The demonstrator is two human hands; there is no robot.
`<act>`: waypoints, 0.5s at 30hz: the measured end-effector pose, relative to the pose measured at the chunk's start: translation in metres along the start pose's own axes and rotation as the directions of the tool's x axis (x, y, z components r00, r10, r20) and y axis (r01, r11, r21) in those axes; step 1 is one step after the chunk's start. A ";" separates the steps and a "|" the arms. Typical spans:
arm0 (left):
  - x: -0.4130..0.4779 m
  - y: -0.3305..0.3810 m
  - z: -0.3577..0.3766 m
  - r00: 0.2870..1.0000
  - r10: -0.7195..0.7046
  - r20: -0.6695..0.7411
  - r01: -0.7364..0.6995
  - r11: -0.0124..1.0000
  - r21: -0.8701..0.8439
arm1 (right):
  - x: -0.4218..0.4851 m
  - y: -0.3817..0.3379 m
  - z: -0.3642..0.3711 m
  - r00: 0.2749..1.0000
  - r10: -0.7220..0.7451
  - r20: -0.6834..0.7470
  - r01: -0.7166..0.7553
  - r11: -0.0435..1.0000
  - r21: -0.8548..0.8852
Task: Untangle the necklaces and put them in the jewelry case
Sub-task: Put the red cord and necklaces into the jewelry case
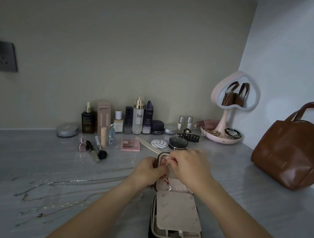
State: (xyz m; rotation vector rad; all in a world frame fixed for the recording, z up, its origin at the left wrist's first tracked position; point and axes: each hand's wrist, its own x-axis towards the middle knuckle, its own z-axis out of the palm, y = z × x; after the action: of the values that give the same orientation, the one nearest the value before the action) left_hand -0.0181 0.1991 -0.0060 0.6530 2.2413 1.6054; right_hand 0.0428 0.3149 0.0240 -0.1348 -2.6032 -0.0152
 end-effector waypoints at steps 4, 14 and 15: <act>0.002 -0.006 -0.002 0.991 0.091 -0.101 -0.077 0.988 0.138 | 0.002 -0.007 0.001 0.999 -0.043 -0.011 0.042 0.997 -0.061; -0.008 -0.015 0.004 0.953 0.231 -0.197 -0.156 0.929 0.336 | -0.005 -0.024 -0.006 0.979 0.197 -0.048 -0.196 0.980 0.014; -0.010 -0.016 0.006 0.947 0.241 -0.211 -0.161 0.927 0.339 | -0.006 -0.024 -0.006 0.972 0.229 -0.046 -0.227 0.973 0.034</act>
State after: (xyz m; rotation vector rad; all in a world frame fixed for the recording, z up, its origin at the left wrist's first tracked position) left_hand -0.0099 0.1941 -0.0228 0.8298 2.7363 1.4979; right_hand 0.0485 0.2906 0.0268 -0.4172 -2.5215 0.0992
